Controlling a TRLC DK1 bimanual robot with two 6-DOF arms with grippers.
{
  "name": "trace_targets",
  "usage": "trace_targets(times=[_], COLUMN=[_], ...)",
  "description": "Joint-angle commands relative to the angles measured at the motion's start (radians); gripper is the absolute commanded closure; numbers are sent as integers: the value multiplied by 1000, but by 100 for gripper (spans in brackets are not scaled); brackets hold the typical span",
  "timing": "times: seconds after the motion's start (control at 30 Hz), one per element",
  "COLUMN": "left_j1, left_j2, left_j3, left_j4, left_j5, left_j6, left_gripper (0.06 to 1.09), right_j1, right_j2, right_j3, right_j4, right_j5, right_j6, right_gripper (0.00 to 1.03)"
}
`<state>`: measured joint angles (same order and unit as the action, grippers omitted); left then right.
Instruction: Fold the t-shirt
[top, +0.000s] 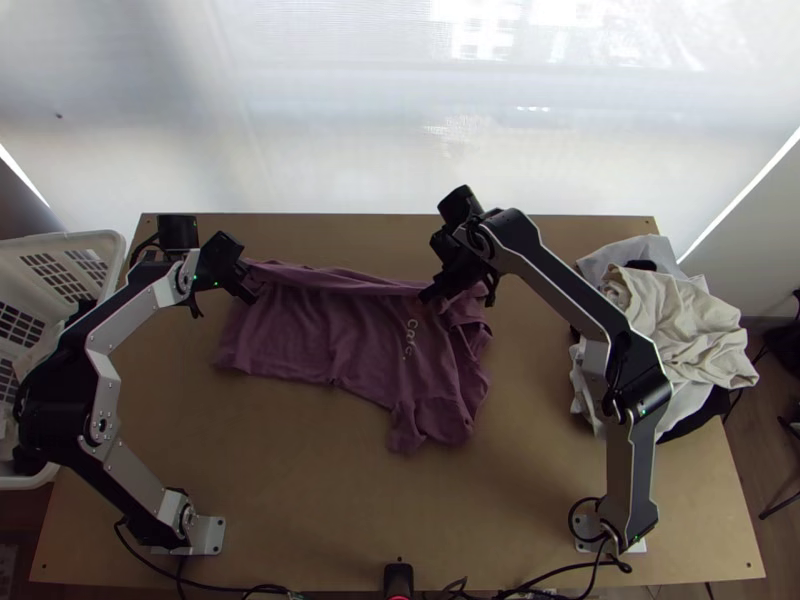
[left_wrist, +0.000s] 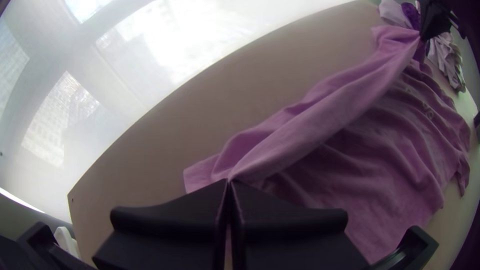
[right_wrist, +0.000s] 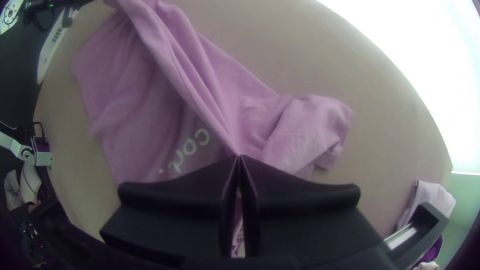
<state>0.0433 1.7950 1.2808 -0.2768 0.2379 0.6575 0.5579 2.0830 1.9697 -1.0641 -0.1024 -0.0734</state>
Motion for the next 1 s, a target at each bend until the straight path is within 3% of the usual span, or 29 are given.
trace_targets(times=[0.0, 0.13, 0.5, 0.53, 0.6, 0.67, 0.7, 0.73, 0.77, 0.8, 0.83, 0.87, 0.97], left_j1=[12, 32, 52, 53, 50, 46, 46, 46, 47, 47, 46, 46, 46], left_j2=[-45, -42, -26, -23, -20, -20, -20, -20, -22, -23, -25, -28, -43], left_j3=[-12, -47, -83, -83, -83, -84, -84, -84, -84, -84, -84, -84, -84], left_j4=[-117, -119, -119, -117, -119, -127, -131, -131, -131, -133, -137, -137, -133], left_j5=[29, 29, 20, 20, 18, 17, 14, 12, 12, 12, 12, 12, 12], left_j6=[87, 186, 258, 258, 258, 260, 260, 257, 248, 243, 241, 238, 232], left_gripper=[105, 105, 105, 105, 105, 103, 98, 87, 59, 19, 10, 10, 10], right_j1=[11, 25, 33, 33, 36, 42, 42, 43, 48, 51, 53, 53, 50], right_j2=[-49, -60, -51, -44, -38, -40, -40, -41, -41, -41, -41, -44, -72], right_j3=[-100, -173, -308, -313, -319, -322, -324, -325, -327, -327, -327, -325, -321], right_j4=[7, 7, 32, 33, 33, 33, 33, 33, 23, 13, 7, 7, 7], right_j5=[-25, -42, -89, -92, -95, -95, -95, -95, -94, -92, -89, -89, -86], right_j6=[3, 0, -19, -25, -34, -43, -45, -48, -62, -71, -74, -75, -75], right_gripper=[100, 100, 100, 98, 81, 79, 73, 62, 43, 23, 12, 6, 5])
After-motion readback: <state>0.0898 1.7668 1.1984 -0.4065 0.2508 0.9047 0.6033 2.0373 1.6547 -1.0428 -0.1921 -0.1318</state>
